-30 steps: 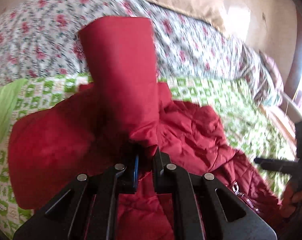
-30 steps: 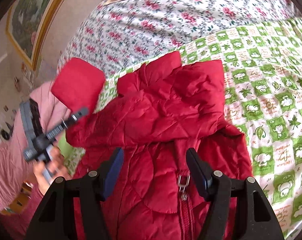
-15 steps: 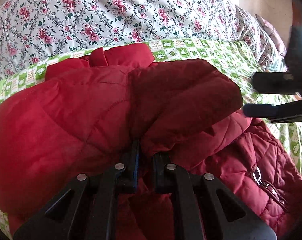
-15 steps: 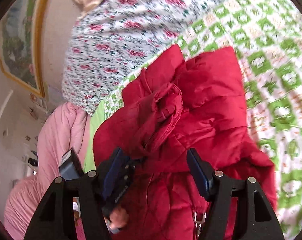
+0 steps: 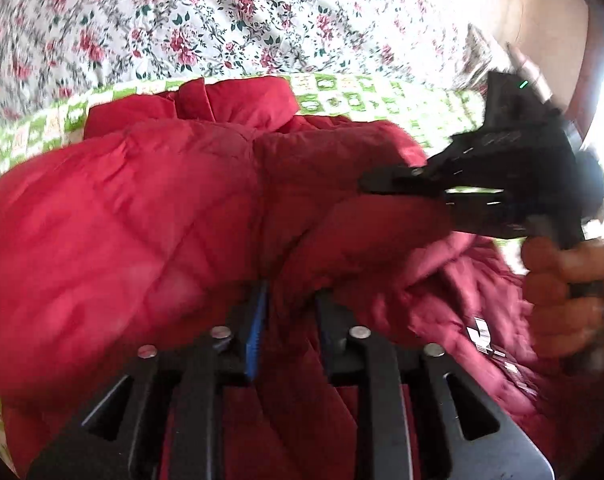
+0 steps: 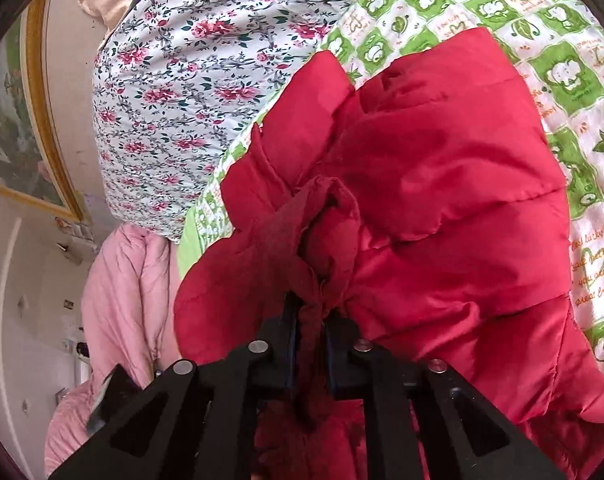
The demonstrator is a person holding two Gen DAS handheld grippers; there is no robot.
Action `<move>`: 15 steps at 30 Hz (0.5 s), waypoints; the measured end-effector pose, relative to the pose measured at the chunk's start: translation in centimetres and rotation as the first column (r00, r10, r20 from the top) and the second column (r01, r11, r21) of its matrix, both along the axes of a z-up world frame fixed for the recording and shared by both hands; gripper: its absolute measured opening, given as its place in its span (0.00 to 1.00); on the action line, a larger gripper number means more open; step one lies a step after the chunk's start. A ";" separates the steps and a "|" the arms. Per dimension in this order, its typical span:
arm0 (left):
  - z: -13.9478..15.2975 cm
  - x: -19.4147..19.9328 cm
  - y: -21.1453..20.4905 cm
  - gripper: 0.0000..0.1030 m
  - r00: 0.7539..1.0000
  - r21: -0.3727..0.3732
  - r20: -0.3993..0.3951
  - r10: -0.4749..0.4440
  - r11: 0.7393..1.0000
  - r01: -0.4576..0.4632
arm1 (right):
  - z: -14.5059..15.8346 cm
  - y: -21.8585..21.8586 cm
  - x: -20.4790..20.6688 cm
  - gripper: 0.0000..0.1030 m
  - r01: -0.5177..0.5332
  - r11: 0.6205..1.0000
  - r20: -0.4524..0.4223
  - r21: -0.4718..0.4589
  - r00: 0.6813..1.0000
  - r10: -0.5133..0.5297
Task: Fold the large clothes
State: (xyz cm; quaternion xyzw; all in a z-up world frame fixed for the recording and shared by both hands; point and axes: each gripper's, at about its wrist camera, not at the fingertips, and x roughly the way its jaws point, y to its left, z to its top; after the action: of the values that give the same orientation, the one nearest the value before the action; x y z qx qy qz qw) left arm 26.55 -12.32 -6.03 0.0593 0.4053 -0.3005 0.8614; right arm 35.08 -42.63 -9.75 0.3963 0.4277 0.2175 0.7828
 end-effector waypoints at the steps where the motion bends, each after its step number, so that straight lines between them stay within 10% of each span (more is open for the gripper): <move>1: 0.6 -0.5 0.9 0.21 1.000 -0.033 -0.010 0.000 0.999 -0.001 | 0.1 0.0 -0.1 0.08 -0.001 1.000 0.006 -0.014 1.000 0.002; 9: 6.0 1.2 10.4 0.21 0.960 -0.200 0.035 0.278 0.943 -0.266 | 2.1 0.5 -1.1 0.07 -0.024 0.995 0.062 -0.101 0.998 0.030; 15: 2.9 6.3 14.4 0.21 0.937 -0.164 -0.078 0.341 0.923 -0.349 | 6.3 -0.6 -3.2 0.06 0.010 0.988 0.179 -0.156 0.984 0.019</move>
State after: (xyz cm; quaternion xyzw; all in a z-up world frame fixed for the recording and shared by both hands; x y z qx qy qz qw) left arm 32.86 2.04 -3.11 -0.0961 0.4021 -0.1800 0.8926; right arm 31.87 -43.26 -3.40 0.3117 0.3720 0.2200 0.8462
